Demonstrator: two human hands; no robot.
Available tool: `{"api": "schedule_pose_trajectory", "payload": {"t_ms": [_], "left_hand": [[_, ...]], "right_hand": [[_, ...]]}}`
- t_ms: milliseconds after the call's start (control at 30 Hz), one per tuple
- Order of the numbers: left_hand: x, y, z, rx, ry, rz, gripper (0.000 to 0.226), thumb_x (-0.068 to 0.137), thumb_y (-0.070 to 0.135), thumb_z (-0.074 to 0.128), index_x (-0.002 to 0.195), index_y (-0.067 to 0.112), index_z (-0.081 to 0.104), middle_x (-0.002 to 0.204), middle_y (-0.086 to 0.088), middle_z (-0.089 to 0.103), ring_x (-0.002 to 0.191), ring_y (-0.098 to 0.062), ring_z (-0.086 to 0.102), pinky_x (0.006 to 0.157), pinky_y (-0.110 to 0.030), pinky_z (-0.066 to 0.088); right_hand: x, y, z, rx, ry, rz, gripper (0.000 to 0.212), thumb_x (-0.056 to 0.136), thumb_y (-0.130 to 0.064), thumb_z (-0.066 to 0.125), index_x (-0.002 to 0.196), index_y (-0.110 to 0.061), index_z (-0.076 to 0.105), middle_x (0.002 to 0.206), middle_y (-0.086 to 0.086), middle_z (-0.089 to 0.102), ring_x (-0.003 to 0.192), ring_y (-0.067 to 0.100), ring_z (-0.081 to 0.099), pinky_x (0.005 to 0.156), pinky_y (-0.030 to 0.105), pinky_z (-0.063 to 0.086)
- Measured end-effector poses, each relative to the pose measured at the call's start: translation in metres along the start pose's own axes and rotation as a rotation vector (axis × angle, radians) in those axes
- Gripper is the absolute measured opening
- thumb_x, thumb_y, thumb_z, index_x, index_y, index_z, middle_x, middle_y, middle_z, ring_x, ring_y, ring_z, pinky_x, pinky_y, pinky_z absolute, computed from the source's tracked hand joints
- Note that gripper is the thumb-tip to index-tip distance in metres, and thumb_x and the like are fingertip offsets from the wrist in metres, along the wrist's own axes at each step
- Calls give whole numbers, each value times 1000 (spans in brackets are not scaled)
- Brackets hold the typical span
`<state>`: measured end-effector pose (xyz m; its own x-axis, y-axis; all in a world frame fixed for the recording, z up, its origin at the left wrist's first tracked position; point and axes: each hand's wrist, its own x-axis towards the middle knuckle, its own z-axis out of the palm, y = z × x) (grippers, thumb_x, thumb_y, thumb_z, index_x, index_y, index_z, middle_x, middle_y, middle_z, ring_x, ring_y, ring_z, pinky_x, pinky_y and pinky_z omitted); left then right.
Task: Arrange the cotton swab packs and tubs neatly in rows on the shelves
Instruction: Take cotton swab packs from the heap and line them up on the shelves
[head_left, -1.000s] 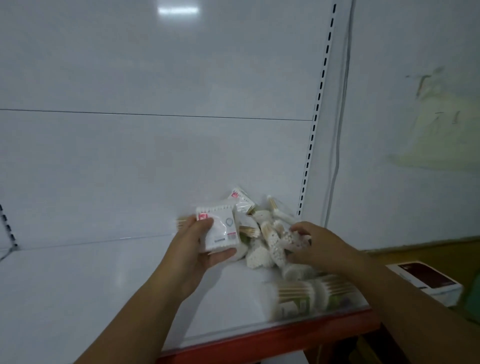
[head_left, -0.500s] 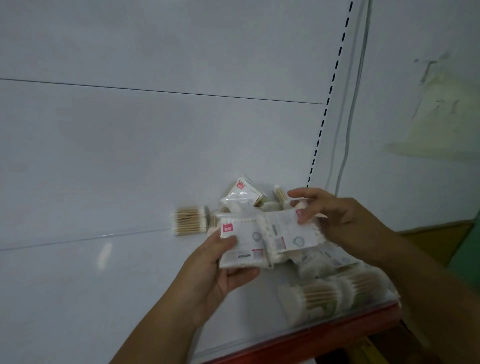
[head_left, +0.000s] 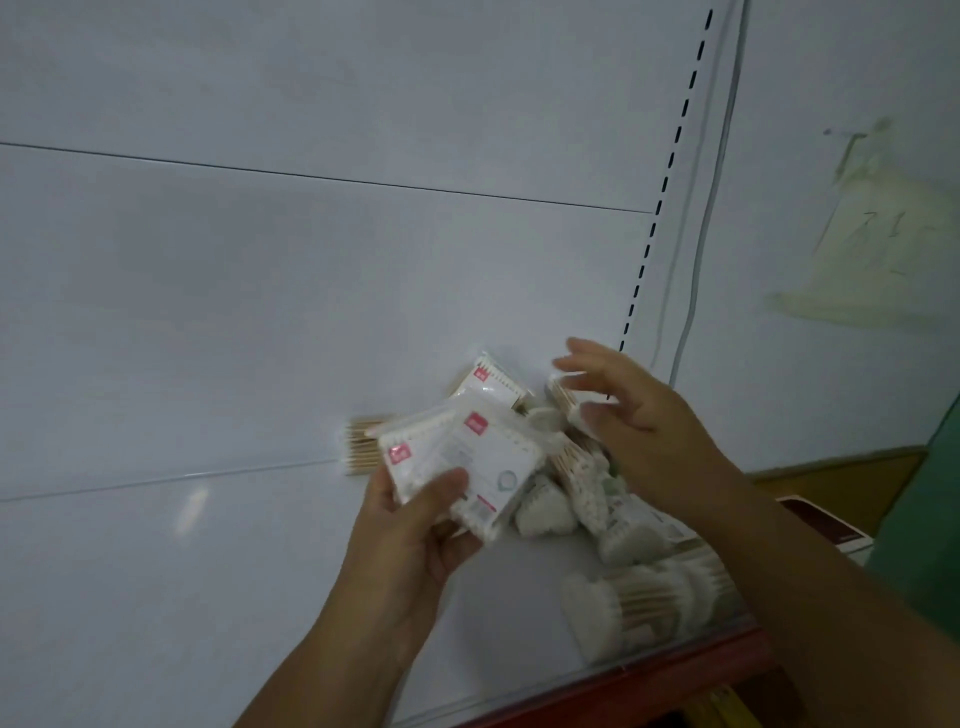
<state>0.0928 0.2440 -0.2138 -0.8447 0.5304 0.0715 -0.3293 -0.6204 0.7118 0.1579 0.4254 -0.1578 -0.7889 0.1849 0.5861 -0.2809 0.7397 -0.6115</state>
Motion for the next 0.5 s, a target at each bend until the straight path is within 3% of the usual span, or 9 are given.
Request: {"api": "schedule_pose_trajectory", "payload": {"t_ms": [33,67,100,167,233,333,400,500], "left_hand": [[1,0,-2,-22,30,48,58,65,7,64,121,14,57,102,-11,73,77,-23,73,51,-29,57],[1,1,-3,-28,52,88,58,66,9,64,123,14,56,105,-11,73,81,-23,73,54,-29,57],[1,0,-4,-24,63,120,58,67,10,65,125,13,56,108,-12,72,85,-24,72,57,-29,58],[0,-2,-5,-12,75,153,57,69,14,65,125,11,57,111,-11,71,91,-25,72,60,-29,58],[-1,-3,-6,-16,81,160,54,70,15,65,124,11,58,111,-11,71,93,-25,71,61,-29,58],[-2,-4,-6,-16,73,158,53,71,15,65,123,13,59,111,-9,72,96,-25,71,63,-29,58],[-2,-5,-6,-11,73,167,53,71,15,65,123,16,58,111,-7,72,99,-25,70,66,-31,59],[-3,-6,-7,3,76,196,55,72,16,65,126,18,57,114,-6,71,103,-25,69,74,-34,60]], "right_hand": [[-1,0,-4,-135,52,71,33,96,-9,51,105,-40,55,130,-9,55,107,-2,55,95,29,48],[-4,1,-7,-322,30,158,21,95,-21,54,108,-37,56,123,-10,57,102,2,55,91,30,48],[-8,0,-7,-485,-52,253,21,93,-34,57,115,-34,56,117,-12,57,99,5,54,87,29,46],[-21,1,1,-620,-221,423,47,84,-52,63,124,-30,52,110,-12,55,97,9,54,82,28,45],[-27,1,12,-658,-252,496,51,80,-54,66,122,-29,51,111,-9,59,97,11,57,80,28,47],[-27,5,18,-734,-117,453,30,86,-51,58,104,-27,55,94,-9,62,83,10,57,73,28,46],[-26,9,13,-655,13,458,20,86,-48,57,92,-29,56,81,-11,59,75,8,57,68,29,46],[-29,9,0,-460,231,457,8,84,-34,66,86,-28,61,81,-12,64,76,9,61,63,27,47]]}}
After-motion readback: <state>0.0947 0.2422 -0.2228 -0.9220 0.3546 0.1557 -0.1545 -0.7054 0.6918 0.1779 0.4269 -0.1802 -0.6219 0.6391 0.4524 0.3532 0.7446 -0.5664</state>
